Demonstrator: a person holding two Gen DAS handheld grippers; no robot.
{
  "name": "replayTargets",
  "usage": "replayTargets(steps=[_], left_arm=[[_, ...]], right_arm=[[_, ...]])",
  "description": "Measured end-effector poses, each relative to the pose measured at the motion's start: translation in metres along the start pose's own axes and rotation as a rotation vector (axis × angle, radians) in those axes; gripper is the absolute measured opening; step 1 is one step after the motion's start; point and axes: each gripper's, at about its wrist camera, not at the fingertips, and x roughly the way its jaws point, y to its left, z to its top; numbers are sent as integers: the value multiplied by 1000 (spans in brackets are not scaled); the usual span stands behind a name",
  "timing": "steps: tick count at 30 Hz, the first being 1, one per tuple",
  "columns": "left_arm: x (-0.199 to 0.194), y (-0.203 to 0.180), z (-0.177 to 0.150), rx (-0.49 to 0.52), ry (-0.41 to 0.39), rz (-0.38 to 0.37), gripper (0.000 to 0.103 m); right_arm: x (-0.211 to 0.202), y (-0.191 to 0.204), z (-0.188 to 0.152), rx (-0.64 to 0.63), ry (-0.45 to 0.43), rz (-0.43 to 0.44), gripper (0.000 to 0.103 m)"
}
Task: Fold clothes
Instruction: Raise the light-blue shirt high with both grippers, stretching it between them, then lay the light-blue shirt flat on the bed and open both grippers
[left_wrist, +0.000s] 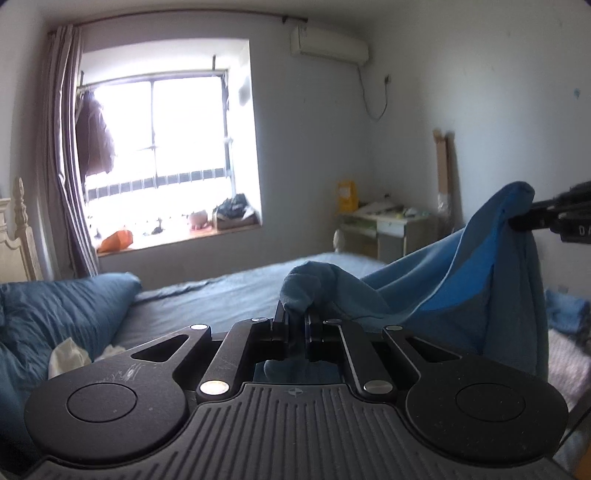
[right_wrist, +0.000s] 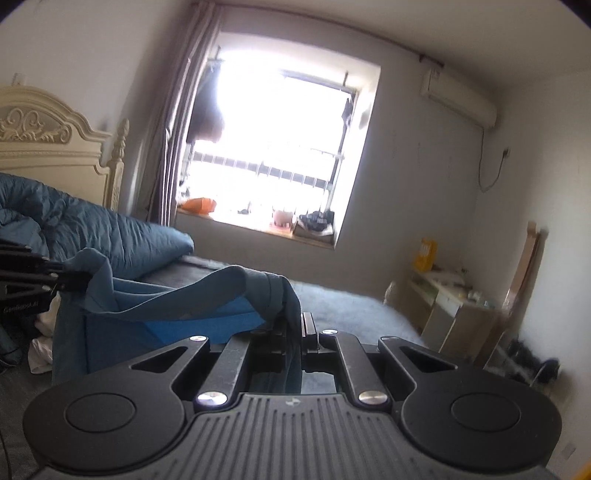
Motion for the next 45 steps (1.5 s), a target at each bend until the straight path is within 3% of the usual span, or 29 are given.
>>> replayTargets(steps=[4,16,22,26,29,31,32,33,34,35,37,40,43,45], left_arm=[[55,-11,-15,46,61,53,6],[224,-14,-52,152,116,175,6],[289,-19,-104,189,170,218,6],[319,-25,-156,210,269,227,7],[337,-28,-195,194,418,181,13],[345,-23,-217,150,523,162,31],[348,-20,-228,121,581,154,34],[348,-17,-235,96,615,152,35],[344,-14,-236,81,629,153,38],[339,-11,-235,69,639,153,40],[325,-2,-231,32,645,149,57],[299,19,-215,-75,627,115,75],[279,43,-198,-204,606,85,81],[269,62,-186,-297,584,93,81]], right_arm=[[49,-12,-25,39,22,19,8],[250,-61,-85,30,-14,79,8],[337,-61,-136,17,36,114,8],[387,-52,-183,36,120,144,8],[421,-38,-219,39,212,180,8],[445,-26,-243,43,300,212,10],[457,-20,-255,49,351,229,11],[468,-15,-268,61,420,246,21],[480,-10,-280,74,489,264,39],[490,-7,-292,90,556,276,46],[503,-8,-308,147,663,272,54],[492,-29,-307,271,658,245,65],[470,-53,-294,399,590,224,75],[456,-69,-286,469,555,207,75]])
